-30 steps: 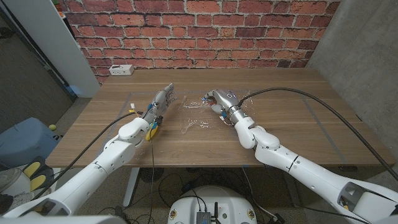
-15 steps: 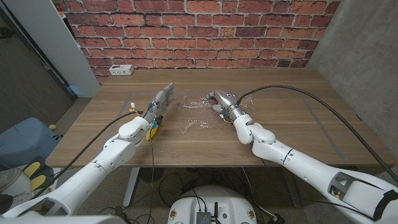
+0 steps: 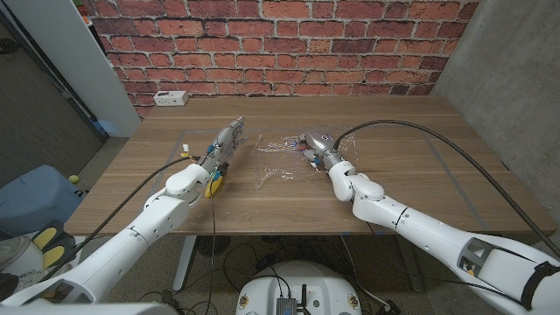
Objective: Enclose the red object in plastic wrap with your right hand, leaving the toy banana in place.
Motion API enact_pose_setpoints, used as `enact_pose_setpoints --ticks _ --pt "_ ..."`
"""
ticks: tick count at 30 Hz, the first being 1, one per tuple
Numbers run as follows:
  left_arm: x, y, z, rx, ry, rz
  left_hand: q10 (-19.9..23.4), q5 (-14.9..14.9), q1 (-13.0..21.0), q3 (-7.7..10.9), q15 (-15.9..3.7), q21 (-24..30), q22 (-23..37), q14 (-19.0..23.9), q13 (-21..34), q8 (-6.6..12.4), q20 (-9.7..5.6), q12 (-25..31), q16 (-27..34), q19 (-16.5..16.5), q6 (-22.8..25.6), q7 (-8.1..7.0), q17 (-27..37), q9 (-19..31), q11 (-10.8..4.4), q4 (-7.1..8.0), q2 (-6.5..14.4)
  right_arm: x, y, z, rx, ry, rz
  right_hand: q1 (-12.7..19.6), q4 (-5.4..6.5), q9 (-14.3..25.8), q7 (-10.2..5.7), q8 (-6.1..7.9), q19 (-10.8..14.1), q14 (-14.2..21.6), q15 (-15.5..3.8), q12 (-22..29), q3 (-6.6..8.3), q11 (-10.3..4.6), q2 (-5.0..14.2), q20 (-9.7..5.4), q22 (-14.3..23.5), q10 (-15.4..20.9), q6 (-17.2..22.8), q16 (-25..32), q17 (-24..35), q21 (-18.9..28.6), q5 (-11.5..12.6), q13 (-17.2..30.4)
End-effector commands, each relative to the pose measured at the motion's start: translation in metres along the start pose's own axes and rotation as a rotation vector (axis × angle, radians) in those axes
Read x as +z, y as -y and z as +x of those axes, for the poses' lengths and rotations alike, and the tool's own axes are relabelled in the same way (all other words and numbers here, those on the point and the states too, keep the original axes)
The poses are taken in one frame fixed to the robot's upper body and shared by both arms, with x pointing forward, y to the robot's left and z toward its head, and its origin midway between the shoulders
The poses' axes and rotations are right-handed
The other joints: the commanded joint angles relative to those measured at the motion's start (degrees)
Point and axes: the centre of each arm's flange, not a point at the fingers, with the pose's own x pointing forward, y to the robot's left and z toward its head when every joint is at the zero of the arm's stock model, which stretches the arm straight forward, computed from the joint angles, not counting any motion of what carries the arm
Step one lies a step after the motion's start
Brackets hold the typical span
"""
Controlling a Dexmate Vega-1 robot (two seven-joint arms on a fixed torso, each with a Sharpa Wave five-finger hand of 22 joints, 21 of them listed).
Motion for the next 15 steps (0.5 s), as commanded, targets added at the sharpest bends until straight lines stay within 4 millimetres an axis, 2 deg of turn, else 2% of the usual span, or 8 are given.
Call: enact_pose_setpoints --ticks 1,5,6,8,12,15 --pt "0.002 0.003 -0.001 -0.009 -0.002 0.008 -2.6 0.4 -0.5 0.17 -0.07 0.0 0.3 -2.7 0.2 0.21 0.17 0.0 -0.2 -3.7 -0.3 -0.17 0.1 0.3 0.26 -0.34 0.2 -0.015 -0.010 -0.008 0.134 -0.122 -0.002 -4.3 1.25 -0.1 -0.52 -0.72 -1.2 -2.1 -7.51 -0.9 -1.24 0.24 -2.19 1.49 -1.3 -2.4 -2.6 -2.1 -1.1 0.2 0.1 -0.2" --pt "0.003 0.005 -0.001 -0.011 -0.002 0.009 -2.7 0.4 -0.5 0.18 -0.06 -0.1 0.3 -2.7 0.2 0.22 0.18 0.0 -0.2 -3.7 -0.3 -0.12 0.1 0.3 0.28 -0.35 0.2 -0.017 -0.009 -0.012 0.150 -0.147 0.009 -9.5 3.04 -0.5 -0.42 -1.25 -3.2 -4.5 -5.97 -1.4 -3.11 0.46 -3.60 3.33 -2.3 -5.4 -6.8 -3.9 -1.9 -0.4 0.7 -0.7" --pt "0.003 0.005 -0.001 -0.013 -0.002 0.011 -2.7 0.4 -0.5 0.18 -0.06 -0.1 0.3 -2.7 0.2 0.22 0.18 0.0 -0.2 -3.7 -0.3 -0.16 0.1 0.3 0.29 -0.35 0.2 -0.018 -0.009 -0.013 0.153 -0.154 0.008 -10.5 3.27 -0.6 -0.67 -1.36 -3.9 -5.2 -5.50 -1.8 -3.48 0.62 -4.02 4.01 -2.5 -7.6 -8.3 -4.4 -2.1 -0.7 0.9 -0.8" --pt "0.003 0.006 -0.001 -0.014 -0.002 0.010 -2.7 0.4 -0.5 0.19 -0.07 -0.1 0.3 -2.7 0.2 0.21 0.19 0.0 -0.1 -3.7 -0.3 -0.15 0.1 0.3 0.33 -0.35 0.2 -0.020 -0.008 -0.014 0.162 -0.165 0.022 -12.2 3.68 -0.7 -1.04 -1.63 -4.5 -6.0 -5.20 -1.9 -4.09 0.43 -4.63 4.69 -2.7 -9.4 -11.1 -4.9 -2.3 -1.0 1.3 -1.0" --pt "0.003 0.008 -0.002 -0.018 -0.002 0.012 -2.7 0.4 -0.5 0.20 -0.02 -0.2 0.3 -2.7 0.2 0.18 0.22 0.0 -0.2 -3.7 -0.4 -0.14 0.1 0.3 0.29 -0.36 0.2 -0.022 -0.006 -0.018 0.162 -0.182 0.045 -16.8 5.05 -1.0 -1.00 -1.73 -6.5 -9.4 -3.21 -2.0 -5.85 0.96 -5.67 6.01 -2.9 -15.3 -18.6 -6.5 -2.3 -2.1 1.9 -1.5" --pt "0.004 0.009 -0.002 -0.020 -0.004 0.014 -2.8 0.4 -0.5 0.21 -0.04 -0.2 0.3 -2.8 0.2 0.17 0.21 0.0 -0.2 -3.7 -0.4 -0.15 0.1 0.3 0.37 -0.37 0.2 -0.024 -0.004 -0.022 0.153 -0.186 0.070 -19.2 5.70 -1.1 -0.53 -1.85 -7.9 -12.3 -2.28 -2.0 -6.89 1.46 -6.28 7.00 -2.9 -18.3 -23.2 -7.7 -2.5 -3.0 2.3 -1.8"
